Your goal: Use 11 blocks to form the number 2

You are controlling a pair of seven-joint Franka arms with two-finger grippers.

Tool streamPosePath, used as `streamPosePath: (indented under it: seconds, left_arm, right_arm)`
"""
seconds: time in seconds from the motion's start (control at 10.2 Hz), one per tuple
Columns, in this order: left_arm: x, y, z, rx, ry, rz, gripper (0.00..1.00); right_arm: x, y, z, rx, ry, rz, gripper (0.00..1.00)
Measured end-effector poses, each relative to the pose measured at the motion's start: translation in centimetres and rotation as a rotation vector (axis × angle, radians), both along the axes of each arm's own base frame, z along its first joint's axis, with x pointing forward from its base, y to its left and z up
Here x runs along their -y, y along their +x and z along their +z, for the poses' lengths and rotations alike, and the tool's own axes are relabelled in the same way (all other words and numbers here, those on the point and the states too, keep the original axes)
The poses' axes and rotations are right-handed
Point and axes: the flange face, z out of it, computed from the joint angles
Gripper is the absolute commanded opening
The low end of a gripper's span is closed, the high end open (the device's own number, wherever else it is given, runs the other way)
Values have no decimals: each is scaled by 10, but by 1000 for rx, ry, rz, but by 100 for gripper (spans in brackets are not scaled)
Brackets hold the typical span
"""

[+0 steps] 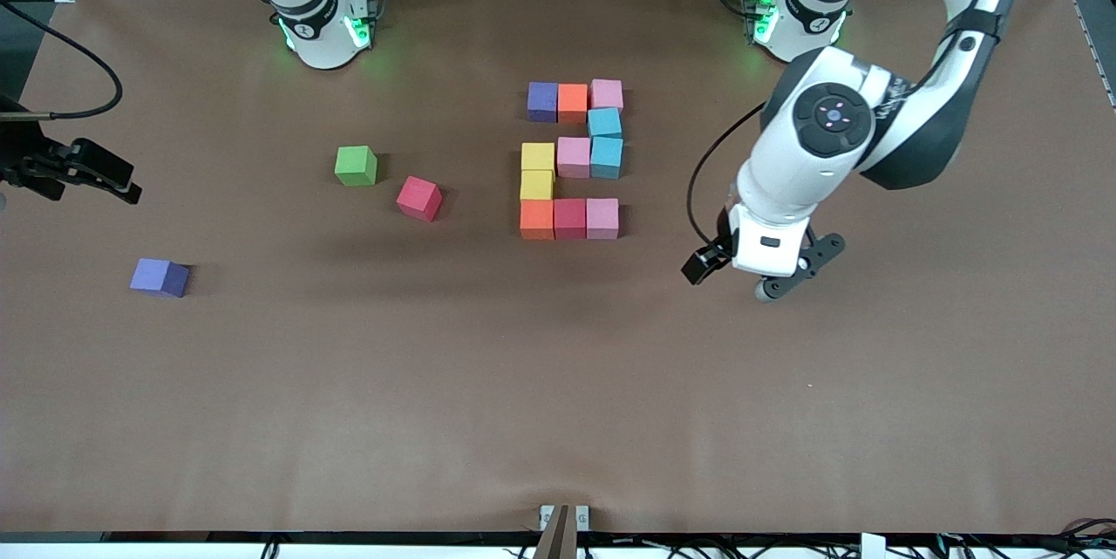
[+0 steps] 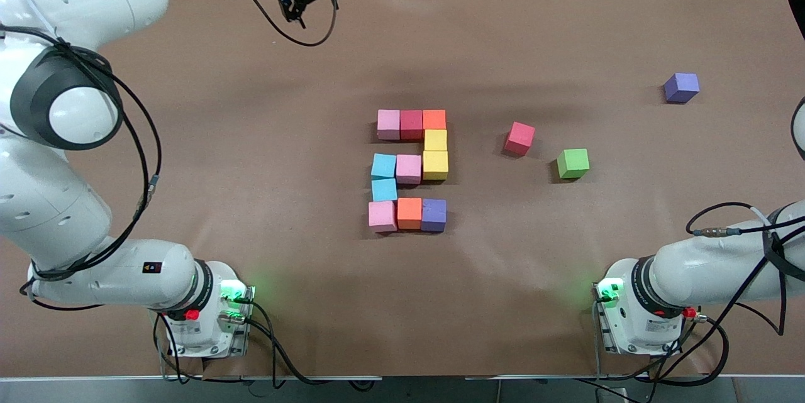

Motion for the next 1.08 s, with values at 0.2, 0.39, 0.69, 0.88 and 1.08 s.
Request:
streamPosePath:
  seconds: [0.2, 0.39, 0.69, 0.88, 1.08]
  left_arm:
    - [-22, 2, 21, 0, 39, -124, 100]
    - [-67, 4, 56, 11, 91, -246, 100]
    - [-134, -8, 117, -30, 73, -345, 100]
    - [-172, -17, 153, -62, 69, -404, 100]
    - [-214, -28, 178, -73, 47, -430, 100]
  right_arm:
    - [0, 0, 4, 8, 0, 0, 100]
    - [-1, -1, 5, 9, 0, 2, 100]
    - [-2, -4, 3, -23, 1, 4, 100]
    - [-1, -5, 8, -21, 0, 3, 100]
    - [3, -6, 11, -18, -3, -5, 100]
